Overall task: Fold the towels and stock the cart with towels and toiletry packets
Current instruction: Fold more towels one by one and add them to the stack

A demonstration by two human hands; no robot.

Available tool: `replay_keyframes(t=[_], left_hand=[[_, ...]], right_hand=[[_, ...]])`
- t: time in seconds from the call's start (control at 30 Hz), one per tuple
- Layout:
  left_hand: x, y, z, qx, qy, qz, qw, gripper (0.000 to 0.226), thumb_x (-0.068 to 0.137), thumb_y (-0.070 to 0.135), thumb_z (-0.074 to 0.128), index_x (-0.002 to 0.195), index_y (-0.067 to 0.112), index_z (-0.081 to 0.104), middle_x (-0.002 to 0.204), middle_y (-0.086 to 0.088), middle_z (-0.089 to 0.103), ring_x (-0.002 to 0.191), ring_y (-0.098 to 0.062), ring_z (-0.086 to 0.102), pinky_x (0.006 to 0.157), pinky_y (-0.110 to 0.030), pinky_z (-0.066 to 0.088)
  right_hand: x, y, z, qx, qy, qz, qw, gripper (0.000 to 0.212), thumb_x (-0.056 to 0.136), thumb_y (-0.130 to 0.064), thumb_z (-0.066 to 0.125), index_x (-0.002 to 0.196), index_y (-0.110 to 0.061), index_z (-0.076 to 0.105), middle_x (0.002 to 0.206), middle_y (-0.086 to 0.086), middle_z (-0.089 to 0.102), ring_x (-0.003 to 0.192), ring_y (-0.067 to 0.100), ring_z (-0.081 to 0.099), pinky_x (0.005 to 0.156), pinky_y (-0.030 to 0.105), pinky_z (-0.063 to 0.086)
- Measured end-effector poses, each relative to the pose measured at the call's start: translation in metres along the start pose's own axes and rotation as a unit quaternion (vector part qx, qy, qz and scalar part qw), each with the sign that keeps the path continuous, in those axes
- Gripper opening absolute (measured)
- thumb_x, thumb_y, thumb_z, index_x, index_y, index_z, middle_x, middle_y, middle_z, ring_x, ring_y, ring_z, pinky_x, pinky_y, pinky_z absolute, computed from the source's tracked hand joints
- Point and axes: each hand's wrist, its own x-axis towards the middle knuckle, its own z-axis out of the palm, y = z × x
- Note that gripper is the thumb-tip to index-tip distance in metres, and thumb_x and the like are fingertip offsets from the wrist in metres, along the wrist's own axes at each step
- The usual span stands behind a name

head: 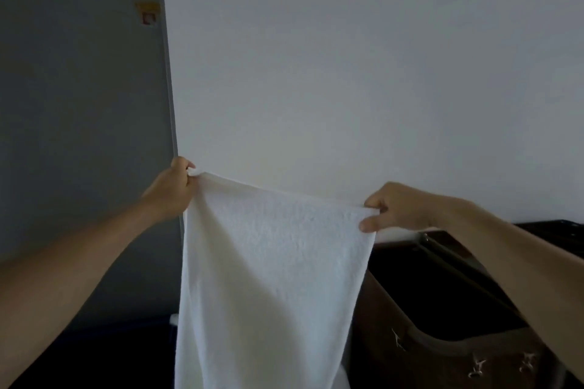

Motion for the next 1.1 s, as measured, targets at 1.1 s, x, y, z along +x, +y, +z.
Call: replay_keyframes(t=[1.1], left_hand=[[0.033, 0.089, -0.059, -0.265, 0.23, -0.077, 0.933, 0.028, 0.102, 0.021, 0.03, 0.123, 0.009, 0.044, 0.108, -0.004, 0.052, 0.093, -0.021, 0.049, 0.075, -0.029, 0.034]], right_hand=[[0.013, -0.065, -0.047, 0.238, 0.342, 0.101, 0.903, 0.052, 0.063, -0.036, 0.094, 0.092, -0.013, 0.058, 0.079, 0.005, 0.064, 0.051, 0.012, 0.053, 0.046, 0.024, 0.043]])
